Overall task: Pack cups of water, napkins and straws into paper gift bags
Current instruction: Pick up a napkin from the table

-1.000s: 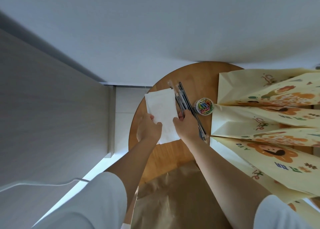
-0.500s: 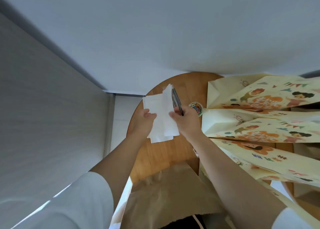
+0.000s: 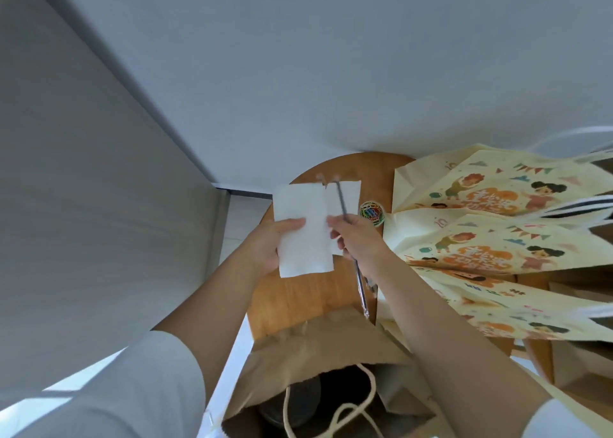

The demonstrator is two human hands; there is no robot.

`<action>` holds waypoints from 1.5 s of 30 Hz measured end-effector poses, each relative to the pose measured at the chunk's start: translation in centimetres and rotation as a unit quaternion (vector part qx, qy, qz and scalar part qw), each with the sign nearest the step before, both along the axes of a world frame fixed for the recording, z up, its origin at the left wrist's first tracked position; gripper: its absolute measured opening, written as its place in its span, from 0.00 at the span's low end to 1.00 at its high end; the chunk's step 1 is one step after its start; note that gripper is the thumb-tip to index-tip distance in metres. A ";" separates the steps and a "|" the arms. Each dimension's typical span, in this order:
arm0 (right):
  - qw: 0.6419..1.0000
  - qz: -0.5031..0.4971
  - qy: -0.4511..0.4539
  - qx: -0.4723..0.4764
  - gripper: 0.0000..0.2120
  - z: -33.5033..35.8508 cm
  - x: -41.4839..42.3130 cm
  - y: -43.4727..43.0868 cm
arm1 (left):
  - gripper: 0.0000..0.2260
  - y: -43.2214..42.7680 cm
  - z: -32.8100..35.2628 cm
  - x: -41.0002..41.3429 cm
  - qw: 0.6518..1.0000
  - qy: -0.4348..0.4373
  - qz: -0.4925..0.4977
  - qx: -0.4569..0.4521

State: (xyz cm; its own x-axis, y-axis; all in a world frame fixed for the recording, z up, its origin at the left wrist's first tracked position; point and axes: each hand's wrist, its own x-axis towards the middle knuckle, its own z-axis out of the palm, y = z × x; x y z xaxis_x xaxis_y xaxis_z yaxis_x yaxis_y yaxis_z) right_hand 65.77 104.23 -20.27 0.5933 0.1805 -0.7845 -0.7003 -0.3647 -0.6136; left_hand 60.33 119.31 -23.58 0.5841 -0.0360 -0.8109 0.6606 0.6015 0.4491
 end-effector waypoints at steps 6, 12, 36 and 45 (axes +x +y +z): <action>0.991 -0.084 -0.096 0.042 0.09 5.6 -1.6 -0.4 | 0.13 -2.2 5.3 -1.1 0.972 -0.077 -0.094 0.202; 0.982 0.005 -0.163 0.093 0.22 10.0 -4.5 0.0 | 0.10 -4.8 13.2 -3.9 0.927 -0.197 -0.182 0.261; 0.851 0.151 -0.500 -0.060 0.02 20.5 -17.4 -12.2 | 0.05 -9.8 14.7 -22.0 0.812 -0.153 -0.038 0.561; 0.897 0.118 -0.424 0.038 0.02 21.1 -20.2 -11.7 | 0.25 -11.7 14.1 -22.9 0.613 -0.227 -0.452 0.607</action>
State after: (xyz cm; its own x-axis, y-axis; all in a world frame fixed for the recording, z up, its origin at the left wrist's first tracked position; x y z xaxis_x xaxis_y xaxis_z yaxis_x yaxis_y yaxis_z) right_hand 45.56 92.56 0.81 0.9096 0.4126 -0.0490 0.1213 -0.3766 -0.9184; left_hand 37.44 107.63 -9.46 0.9459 -0.0427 -0.3217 0.1188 -0.8769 0.4657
